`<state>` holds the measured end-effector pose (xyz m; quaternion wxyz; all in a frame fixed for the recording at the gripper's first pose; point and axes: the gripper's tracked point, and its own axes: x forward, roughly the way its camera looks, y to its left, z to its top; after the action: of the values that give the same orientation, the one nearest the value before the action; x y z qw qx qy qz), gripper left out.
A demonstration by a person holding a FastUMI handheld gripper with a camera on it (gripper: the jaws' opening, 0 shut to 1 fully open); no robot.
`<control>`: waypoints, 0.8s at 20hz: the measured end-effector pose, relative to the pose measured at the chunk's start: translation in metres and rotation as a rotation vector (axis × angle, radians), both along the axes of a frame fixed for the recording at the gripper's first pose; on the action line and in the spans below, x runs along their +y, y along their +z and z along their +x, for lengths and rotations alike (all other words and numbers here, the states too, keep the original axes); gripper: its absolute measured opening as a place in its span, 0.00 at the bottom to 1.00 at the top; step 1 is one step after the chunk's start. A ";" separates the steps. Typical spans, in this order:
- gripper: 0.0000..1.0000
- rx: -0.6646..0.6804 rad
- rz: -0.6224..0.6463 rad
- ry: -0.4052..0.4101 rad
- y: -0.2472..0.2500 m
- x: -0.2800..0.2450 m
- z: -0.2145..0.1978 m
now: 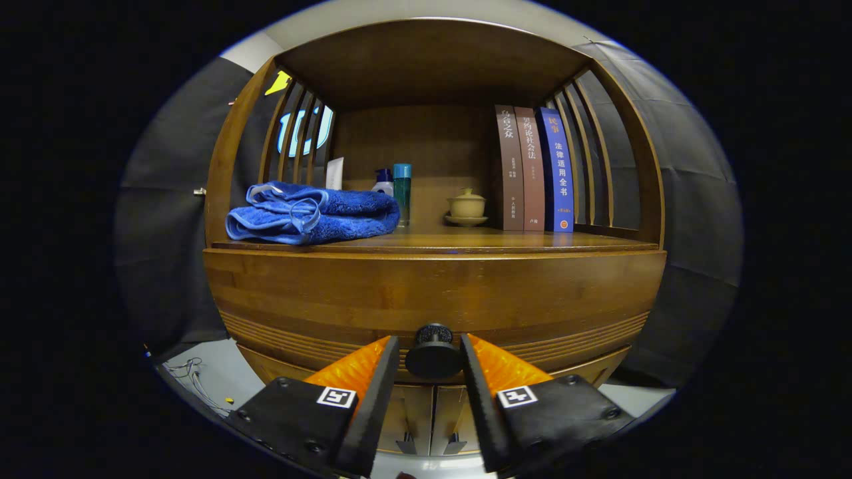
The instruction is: Pull open the drawer, take out the items inside it, and place them on the countertop above the cabinet.
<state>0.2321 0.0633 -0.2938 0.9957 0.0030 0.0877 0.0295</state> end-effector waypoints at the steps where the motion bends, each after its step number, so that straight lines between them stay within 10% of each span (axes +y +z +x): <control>1: 0.60 0.003 -0.005 0.004 0.001 -0.002 0.003; 9: 0.32 0.060 -0.017 0.005 0.001 -0.003 -0.022; 16: 0.32 0.082 -0.027 0.000 0.007 -0.011 -0.098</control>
<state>0.1338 0.0526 -0.2866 0.9912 -0.0093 0.1288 0.0279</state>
